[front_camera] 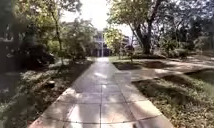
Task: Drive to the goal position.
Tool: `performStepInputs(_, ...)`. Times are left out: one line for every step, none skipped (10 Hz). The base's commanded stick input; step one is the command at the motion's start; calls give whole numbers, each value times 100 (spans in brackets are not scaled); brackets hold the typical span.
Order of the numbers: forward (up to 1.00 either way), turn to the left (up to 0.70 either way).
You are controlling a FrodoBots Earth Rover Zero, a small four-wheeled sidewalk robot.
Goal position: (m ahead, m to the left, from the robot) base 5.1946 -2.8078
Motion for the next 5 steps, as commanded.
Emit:
performStepInputs(50, 0)
performStepInputs(50, 0)
performStepInputs(50, 0)
performStepInputs(50, 0)
performStepInputs(50, 0)
